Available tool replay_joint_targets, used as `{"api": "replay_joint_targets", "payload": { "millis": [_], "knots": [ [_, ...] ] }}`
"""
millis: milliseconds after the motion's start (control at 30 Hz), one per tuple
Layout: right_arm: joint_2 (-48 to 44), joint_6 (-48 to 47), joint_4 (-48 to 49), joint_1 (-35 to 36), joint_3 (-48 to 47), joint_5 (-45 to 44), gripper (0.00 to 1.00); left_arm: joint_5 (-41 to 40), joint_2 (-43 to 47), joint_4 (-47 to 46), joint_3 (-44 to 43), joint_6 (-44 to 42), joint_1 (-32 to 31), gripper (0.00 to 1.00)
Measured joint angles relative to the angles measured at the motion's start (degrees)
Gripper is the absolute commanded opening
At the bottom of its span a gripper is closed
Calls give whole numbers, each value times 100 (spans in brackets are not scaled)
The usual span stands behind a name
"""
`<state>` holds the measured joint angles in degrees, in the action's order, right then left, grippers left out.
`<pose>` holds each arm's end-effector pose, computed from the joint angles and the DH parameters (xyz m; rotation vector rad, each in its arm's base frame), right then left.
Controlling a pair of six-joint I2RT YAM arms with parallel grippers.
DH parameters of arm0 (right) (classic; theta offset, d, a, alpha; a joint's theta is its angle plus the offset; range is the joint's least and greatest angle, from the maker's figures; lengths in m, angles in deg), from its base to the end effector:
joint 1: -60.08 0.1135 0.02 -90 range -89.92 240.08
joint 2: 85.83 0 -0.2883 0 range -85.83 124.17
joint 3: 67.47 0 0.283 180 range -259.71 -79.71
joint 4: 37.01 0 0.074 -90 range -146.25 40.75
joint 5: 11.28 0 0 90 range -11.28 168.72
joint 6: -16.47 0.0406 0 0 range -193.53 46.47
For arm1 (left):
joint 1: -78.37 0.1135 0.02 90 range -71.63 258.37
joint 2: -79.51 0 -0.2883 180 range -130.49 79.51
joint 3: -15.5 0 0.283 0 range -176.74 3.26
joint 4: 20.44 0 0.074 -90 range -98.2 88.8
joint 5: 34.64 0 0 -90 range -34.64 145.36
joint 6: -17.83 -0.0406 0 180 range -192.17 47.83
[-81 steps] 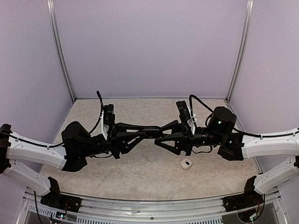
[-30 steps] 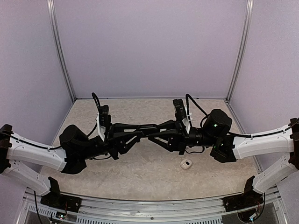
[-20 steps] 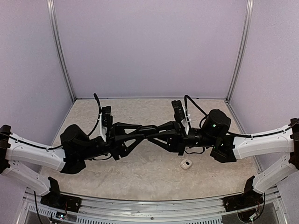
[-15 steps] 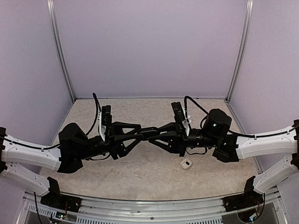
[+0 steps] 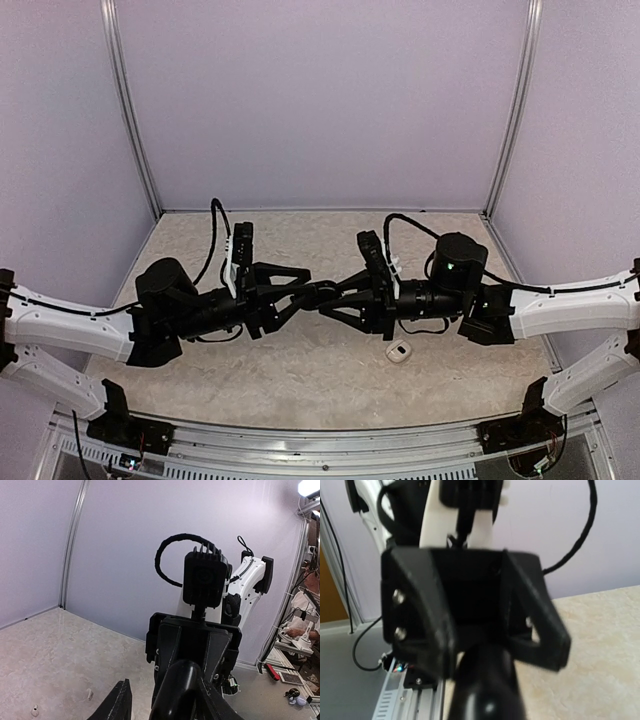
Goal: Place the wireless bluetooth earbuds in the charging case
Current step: Open the charging case.
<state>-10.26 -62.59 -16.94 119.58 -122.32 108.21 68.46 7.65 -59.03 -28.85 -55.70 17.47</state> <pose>0.1463 0.2877 0.2913 -1.1020 1.3673 1.3345 0.1343 -0.2602 0.2786 0.7569 1.3029 -1.2669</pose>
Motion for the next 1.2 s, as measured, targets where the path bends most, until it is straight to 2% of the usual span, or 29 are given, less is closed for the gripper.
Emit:
{"api": "replay_joint_targets", "payload": {
  "millis": [300,500,900,967,1067,1200],
  "knots": [
    [-87,-240,-251,120,0,46,11,-411,-4,76,-129,33,61,42],
    [-122,-251,-299,118,4,-22,10,-442,2,144,-131,44,136,49],
    [-566,-42,-240,-127,417,-118,9,-278,599,758,-125,-216,636,54],
    [-697,72,-240,-289,525,-122,9,-315,592,979,-157,-197,835,55],
    [-863,197,-238,-474,640,-122,9,-262,435,1373,-297,-190,1147,62],
    [-953,271,-249,-570,706,-92,8,151,267,1626,-361,-474,1019,63]
  ]
}}
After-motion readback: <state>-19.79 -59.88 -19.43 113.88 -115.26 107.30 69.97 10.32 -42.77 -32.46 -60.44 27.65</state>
